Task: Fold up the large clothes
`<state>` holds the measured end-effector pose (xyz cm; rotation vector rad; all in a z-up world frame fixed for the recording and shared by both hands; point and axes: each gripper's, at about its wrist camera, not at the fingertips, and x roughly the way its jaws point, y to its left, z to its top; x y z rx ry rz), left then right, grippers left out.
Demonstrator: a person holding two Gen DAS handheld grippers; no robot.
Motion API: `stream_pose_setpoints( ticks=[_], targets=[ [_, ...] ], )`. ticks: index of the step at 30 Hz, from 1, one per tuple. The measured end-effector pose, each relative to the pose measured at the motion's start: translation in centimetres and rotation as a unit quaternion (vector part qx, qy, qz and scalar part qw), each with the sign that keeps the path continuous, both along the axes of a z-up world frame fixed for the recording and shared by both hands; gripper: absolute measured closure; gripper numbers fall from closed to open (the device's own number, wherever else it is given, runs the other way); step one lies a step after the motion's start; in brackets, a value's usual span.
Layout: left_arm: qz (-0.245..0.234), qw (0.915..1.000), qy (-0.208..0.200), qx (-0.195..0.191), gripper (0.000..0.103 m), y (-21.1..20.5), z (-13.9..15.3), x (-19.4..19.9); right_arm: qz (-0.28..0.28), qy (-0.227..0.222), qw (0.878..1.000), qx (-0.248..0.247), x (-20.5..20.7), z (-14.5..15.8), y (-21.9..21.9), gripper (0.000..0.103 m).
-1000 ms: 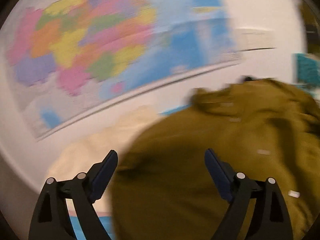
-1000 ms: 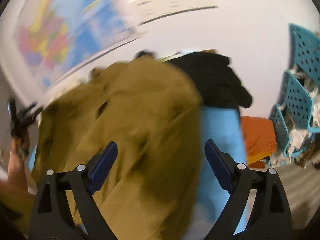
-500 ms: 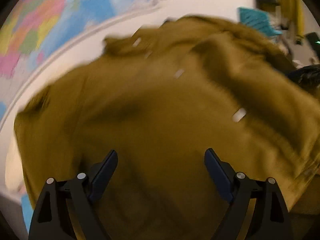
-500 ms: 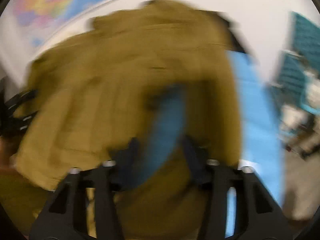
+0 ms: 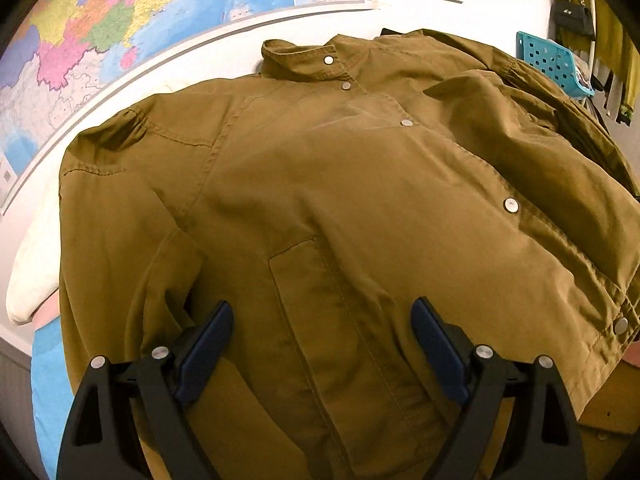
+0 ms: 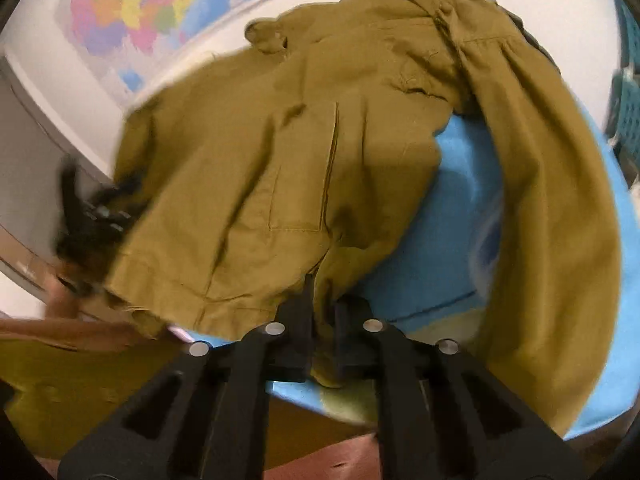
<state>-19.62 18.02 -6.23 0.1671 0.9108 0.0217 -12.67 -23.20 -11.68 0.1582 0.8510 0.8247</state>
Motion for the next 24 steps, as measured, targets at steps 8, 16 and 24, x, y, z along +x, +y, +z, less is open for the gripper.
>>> stream_pose_setpoints(
  ticks=[8,16,24],
  targets=[
    [-0.002,0.9999,0.007,0.007,0.013,-0.1,0.1,-0.3,-0.084,0.014,0.996,-0.003,-1.5,1.1,-9.5,0.086],
    [-0.042,0.9986,-0.018,0.029,0.013,-2.8,2.4,0.2,-0.163,-0.064,0.985,0.010,-2.3,4.6,-12.5,0.030],
    [-0.078,0.9964,-0.026,0.021,0.013,-6.0,3.5,2.1,-0.111,0.053,0.989,0.079,2.9,-0.5,-11.8,0.087]
  ],
)
